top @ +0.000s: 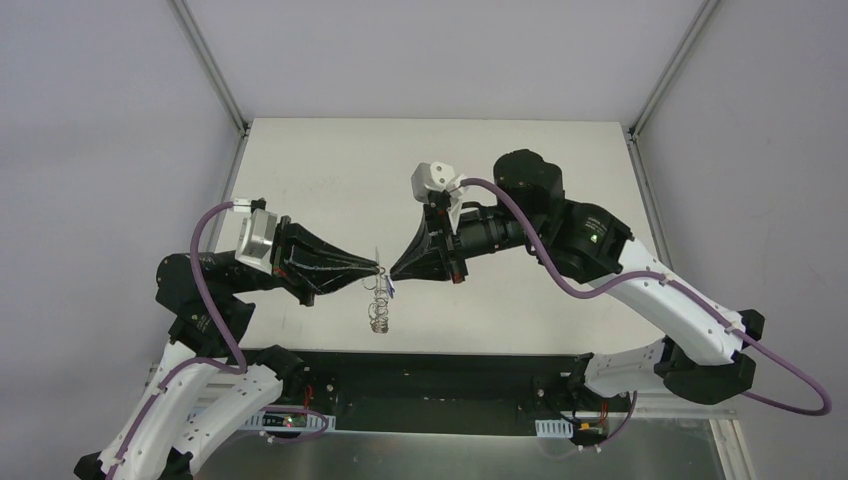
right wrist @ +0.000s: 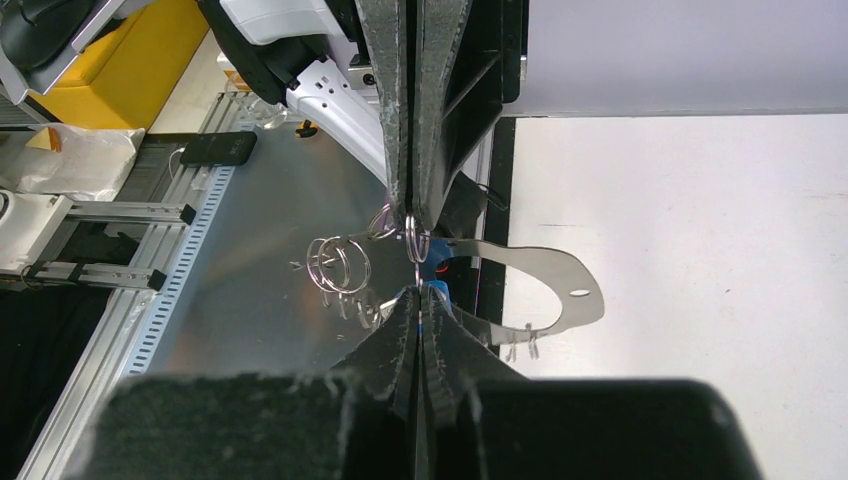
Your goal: Put the keys on the keyring
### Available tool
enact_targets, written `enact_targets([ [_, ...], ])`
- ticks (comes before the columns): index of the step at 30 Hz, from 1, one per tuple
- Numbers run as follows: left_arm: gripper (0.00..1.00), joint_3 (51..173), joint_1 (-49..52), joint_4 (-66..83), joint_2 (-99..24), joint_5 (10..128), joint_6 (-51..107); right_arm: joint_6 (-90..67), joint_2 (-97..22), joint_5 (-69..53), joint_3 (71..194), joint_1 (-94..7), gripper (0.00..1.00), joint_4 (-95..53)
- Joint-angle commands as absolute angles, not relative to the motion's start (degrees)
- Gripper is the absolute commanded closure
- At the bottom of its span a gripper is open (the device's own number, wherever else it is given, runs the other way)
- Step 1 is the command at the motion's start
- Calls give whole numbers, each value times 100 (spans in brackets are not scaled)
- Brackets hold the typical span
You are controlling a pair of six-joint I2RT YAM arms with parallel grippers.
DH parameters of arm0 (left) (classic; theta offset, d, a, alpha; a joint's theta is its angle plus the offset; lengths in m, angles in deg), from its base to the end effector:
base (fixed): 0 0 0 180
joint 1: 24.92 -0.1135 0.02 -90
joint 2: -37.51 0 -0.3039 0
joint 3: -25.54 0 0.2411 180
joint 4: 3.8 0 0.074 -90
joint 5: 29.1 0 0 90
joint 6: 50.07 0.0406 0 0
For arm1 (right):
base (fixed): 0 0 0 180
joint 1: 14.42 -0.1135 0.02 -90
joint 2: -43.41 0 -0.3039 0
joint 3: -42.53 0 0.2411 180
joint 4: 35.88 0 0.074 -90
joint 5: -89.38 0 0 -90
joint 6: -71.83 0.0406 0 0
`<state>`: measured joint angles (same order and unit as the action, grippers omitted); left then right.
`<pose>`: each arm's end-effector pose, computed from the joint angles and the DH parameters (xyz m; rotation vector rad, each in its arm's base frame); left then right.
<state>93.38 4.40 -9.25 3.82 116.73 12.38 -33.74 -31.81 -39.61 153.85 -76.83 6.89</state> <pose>0.0195 -0.0495 0.4791 0.9920 0.8541 -1.2846 0.0895 0.2264 0.5371 -1.5044 0.9966 1.1679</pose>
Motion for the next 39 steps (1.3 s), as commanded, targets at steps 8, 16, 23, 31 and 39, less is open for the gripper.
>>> enact_targets([
  [8, 100, 9453, 488, -1354, 411, 11750, 1180, -3157, -3309, -4008, 15413, -7713, 100, 418],
  [16, 100, 9429, 488, -1386, 423, 11767, 1157, -3124, -3460, -3886, 15586, -7714, 96, 384],
  [23, 100, 9398, 488, -1405, 451, 11785, 1145, -3125, -3245, -3551, 15507, -7723, 71, 347],
  [31, 100, 9389, 488, -1433, 429, 11800, 1145, -3102, -2892, -3351, 15299, -7732, 65, 191],
  [39, 100, 9397, 488, -1435, 412, 11781, 1149, -3011, -2812, -3526, 15286, -7784, 65, 213],
])
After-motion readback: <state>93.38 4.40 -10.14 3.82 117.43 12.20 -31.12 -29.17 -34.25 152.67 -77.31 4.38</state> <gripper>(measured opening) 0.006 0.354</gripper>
